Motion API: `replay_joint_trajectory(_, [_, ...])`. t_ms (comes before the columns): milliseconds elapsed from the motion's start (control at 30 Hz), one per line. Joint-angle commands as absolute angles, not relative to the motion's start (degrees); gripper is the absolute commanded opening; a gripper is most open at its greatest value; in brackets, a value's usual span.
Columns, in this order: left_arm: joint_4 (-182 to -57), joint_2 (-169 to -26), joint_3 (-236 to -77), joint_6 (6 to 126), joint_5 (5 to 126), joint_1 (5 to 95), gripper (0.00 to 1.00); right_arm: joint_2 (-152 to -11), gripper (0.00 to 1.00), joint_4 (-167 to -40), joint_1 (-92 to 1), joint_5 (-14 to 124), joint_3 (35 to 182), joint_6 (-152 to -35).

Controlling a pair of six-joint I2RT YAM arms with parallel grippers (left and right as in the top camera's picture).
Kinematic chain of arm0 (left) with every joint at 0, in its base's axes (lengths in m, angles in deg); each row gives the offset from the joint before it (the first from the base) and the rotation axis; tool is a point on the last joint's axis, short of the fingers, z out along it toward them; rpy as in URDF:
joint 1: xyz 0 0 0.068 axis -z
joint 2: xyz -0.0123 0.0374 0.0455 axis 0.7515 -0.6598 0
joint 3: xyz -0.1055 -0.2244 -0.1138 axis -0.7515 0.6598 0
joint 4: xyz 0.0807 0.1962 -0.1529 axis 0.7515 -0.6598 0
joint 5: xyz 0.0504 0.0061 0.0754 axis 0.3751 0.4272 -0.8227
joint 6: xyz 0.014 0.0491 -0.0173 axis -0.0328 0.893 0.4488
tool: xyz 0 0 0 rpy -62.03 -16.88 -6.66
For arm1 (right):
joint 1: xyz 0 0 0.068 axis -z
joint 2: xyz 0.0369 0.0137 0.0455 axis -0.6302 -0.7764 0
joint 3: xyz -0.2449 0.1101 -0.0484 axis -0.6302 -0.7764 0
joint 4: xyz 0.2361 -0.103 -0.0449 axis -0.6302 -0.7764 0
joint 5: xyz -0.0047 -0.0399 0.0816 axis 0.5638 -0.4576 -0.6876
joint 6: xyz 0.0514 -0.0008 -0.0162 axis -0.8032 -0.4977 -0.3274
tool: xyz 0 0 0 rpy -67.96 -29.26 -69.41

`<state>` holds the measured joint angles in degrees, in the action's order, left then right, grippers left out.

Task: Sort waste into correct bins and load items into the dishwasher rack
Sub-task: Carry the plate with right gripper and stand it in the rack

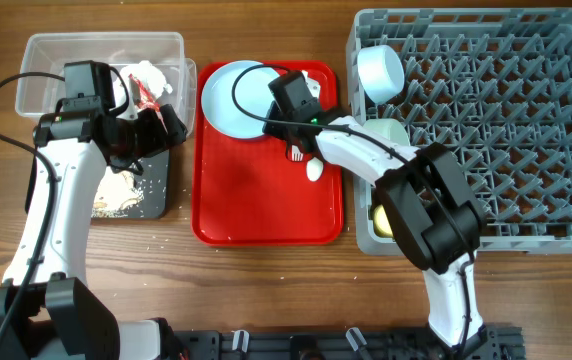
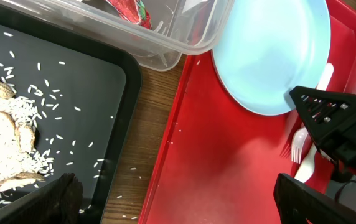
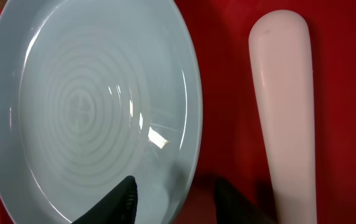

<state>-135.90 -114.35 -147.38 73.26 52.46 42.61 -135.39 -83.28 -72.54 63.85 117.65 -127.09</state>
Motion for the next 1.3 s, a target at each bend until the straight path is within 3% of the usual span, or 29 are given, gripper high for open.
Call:
replay_joint_trajectory(0, [-135.9,-113.6,-148.2,73.8,52.1,42.3,1.00,-138.7,0.30,-84.9,-72.8,64.1,117.5,-127.5])
replay_joint_trajectory(100, [-135.9,-113.6,-148.2,73.8,52.1,42.3,1.00,-138.6,0.04,-87.3,-72.6,60.9,117.6,-127.4])
replay_joint_trajectory(300, [-135.9,-113.6,-148.2,73.8,52.1,42.3,1.00,-133.0,0.04,-89.2,-70.0,59.4,117.6,-120.3])
replay_joint_trajectory(467, [-135.9,-113.6,-148.2,73.8,52.1,42.3,1.00,-121.7,0.04,-92.3,-67.4,66.2,117.6,-111.6])
replay_joint_trajectory(733, [-135.9,-113.6,-148.2,73.8,52.1,42.3,1.00,-96.0,0.04,-92.8,-60.5,85.6,117.6,-94.8])
replay_joint_trajectory(833, [-135.9,-113.6,-148.2,73.8,52.1,42.3,1.00,-91.5,0.04,-95.2,-58.6,101.6,117.6,-85.8])
replay_joint_trajectory(1033, [-135.9,-113.6,-148.2,73.8,52.1,42.3,1.00,-93.6,0.04,-96.3,-54.7,126.8,116.7,-69.9])
replay_joint_trajectory(1267, [-135.9,-113.6,-148.2,73.8,52.1,42.3,1.00,-104.8,0.04,-95.0,-51.7,127.5,116.6,-64.1])
